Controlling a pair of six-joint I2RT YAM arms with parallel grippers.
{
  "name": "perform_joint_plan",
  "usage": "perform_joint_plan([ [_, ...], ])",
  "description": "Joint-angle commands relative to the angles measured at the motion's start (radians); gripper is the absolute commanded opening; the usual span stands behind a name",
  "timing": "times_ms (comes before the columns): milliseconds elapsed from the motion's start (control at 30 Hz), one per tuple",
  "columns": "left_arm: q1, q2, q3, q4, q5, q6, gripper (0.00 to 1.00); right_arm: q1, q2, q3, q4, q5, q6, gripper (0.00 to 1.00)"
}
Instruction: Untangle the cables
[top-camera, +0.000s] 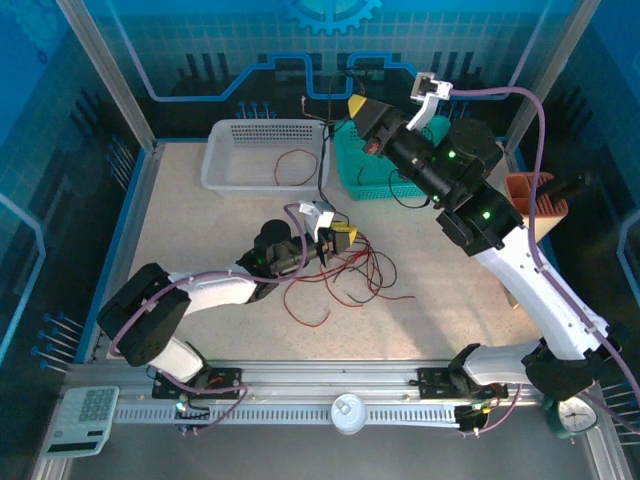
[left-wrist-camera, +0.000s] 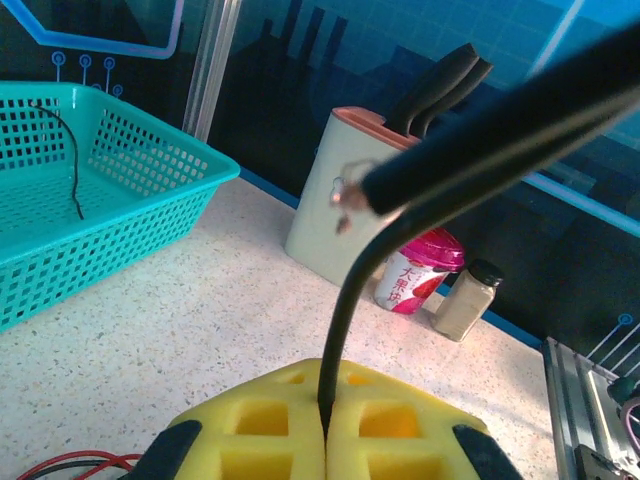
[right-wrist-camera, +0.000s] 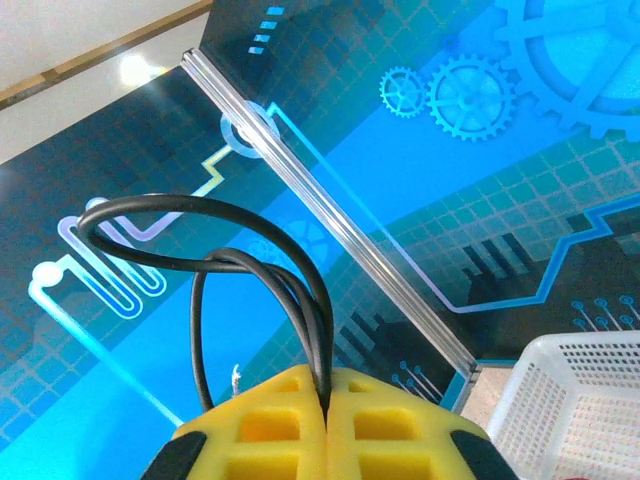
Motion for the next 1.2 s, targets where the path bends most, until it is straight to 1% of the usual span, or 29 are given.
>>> perform_joint_plan([
  [0, 0.007, -0.080, 0.002, -0.037, 0.041, -0.041, 0.00, -0.013, -0.031, -0.011, -0.010, 0.052, -0.044, 0.00],
  [67, 0.011, -0.146, 0.002, -0.111, 0.042, -0.073, 0.00, -0.048, -0.031, -0.020, -0.052, 0.064, -0.063, 0.00],
  [167, 0.015, -0.273, 0.053, -0.333, 0.076, -0.092, 0.00, -0.115, -0.029, -0.066, -0.114, 0.073, -0.086, 0.00],
  [233, 0.016, -0.359, 0.107, -0.505, 0.107, -0.096, 0.00, -0.165, -0.026, -0.120, -0.137, 0.063, -0.089, 0.00],
  [333, 0.017, -0.451, 0.208, -0.722, 0.151, -0.103, 0.00, -0.220, -0.029, -0.212, -0.144, 0.037, -0.084, 0.00],
  [433, 0.018, -0.501, 0.314, -0.865, 0.194, -0.112, 0.00, -0.257, -0.031, -0.291, -0.138, -0.001, -0.077, 0.00],
  [533, 0.024, -0.510, 0.431, -0.983, 0.226, -0.119, 0.00, -0.275, -0.033, -0.347, -0.152, 0.000, -0.085, 0.00],
  [633, 0.041, -0.493, 0.536, -1.076, 0.216, -0.112, 0.00, -0.289, -0.048, -0.398, -0.171, 0.007, -0.087, 0.00],
  [767, 0.087, -0.459, 0.610, -1.100, 0.179, -0.134, 0.00, -0.295, -0.088, -0.481, -0.176, 0.008, -0.086, 0.01],
  [867, 0.134, -0.419, 0.643, -1.058, 0.189, -0.217, 0.00, -0.297, -0.113, -0.523, -0.195, 0.007, -0.099, 0.05],
  [900, 0.148, -0.401, 0.655, -1.042, 0.196, -0.260, 0.00, -0.298, -0.122, -0.531, -0.205, 0.004, -0.106, 0.07],
  [933, 0.161, -0.383, 0.668, -1.024, 0.208, -0.298, 0.00, -0.299, -0.130, -0.536, -0.214, 0.004, -0.114, 0.12],
  [967, 0.170, -0.369, 0.684, -1.012, 0.218, -0.329, 0.00, -0.300, -0.138, -0.539, -0.221, 0.003, -0.120, 0.19],
  [1067, 0.187, -0.316, 0.740, -0.990, 0.261, -0.415, 0.00, -0.300, -0.170, -0.528, -0.249, -0.008, -0.144, 0.46],
  [1133, 0.192, -0.283, 0.783, -0.971, 0.292, -0.472, 0.00, -0.301, -0.192, -0.511, -0.272, -0.015, -0.155, 0.57],
  [1167, 0.193, -0.271, 0.797, -0.959, 0.305, -0.495, 0.00, -0.300, -0.201, -0.506, -0.278, -0.020, -0.159, 0.60],
])
